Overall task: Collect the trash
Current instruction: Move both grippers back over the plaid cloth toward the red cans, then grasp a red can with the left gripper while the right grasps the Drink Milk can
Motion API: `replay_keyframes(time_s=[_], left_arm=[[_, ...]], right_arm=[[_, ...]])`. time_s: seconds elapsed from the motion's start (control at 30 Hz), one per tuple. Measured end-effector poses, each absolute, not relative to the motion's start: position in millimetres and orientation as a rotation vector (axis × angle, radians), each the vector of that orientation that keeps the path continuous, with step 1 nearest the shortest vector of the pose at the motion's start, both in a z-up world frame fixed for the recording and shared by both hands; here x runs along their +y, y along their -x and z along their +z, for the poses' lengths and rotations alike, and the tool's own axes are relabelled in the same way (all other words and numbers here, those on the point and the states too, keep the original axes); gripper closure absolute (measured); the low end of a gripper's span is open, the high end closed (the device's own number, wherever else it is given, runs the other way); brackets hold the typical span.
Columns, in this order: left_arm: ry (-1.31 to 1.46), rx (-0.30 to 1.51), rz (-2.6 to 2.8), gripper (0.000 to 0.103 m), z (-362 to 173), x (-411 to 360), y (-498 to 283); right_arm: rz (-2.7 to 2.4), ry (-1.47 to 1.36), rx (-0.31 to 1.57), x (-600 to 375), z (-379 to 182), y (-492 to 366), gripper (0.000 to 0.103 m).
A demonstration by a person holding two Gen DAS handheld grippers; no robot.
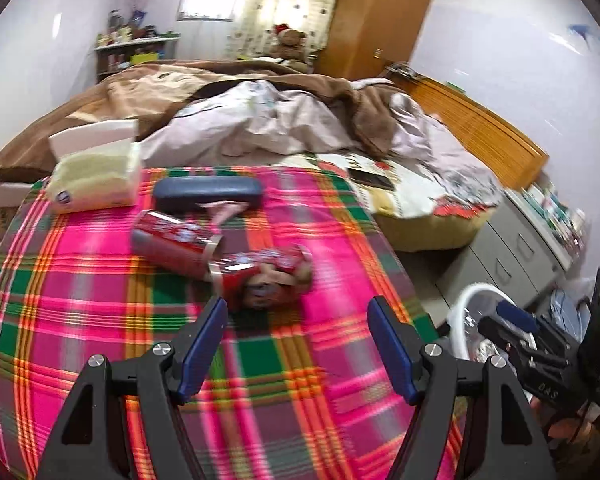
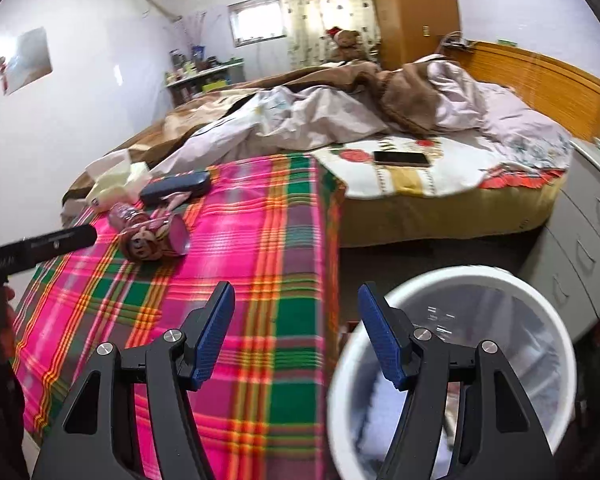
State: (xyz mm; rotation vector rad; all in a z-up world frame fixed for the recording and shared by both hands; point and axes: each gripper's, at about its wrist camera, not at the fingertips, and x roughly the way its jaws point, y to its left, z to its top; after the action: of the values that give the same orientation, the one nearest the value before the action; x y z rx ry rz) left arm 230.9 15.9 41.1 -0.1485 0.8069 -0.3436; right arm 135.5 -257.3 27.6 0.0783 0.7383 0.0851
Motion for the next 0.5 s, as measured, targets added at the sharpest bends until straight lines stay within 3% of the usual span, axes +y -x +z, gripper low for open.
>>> replay_keyframes(time_s=[0.5], left_arm=[[0.186,0.868,-0.221,0.028,27.8,74.9,-298.7]], right_arm=[[0.348,0.028,0.761,-183.9,22.8,-191.5,0.037]])
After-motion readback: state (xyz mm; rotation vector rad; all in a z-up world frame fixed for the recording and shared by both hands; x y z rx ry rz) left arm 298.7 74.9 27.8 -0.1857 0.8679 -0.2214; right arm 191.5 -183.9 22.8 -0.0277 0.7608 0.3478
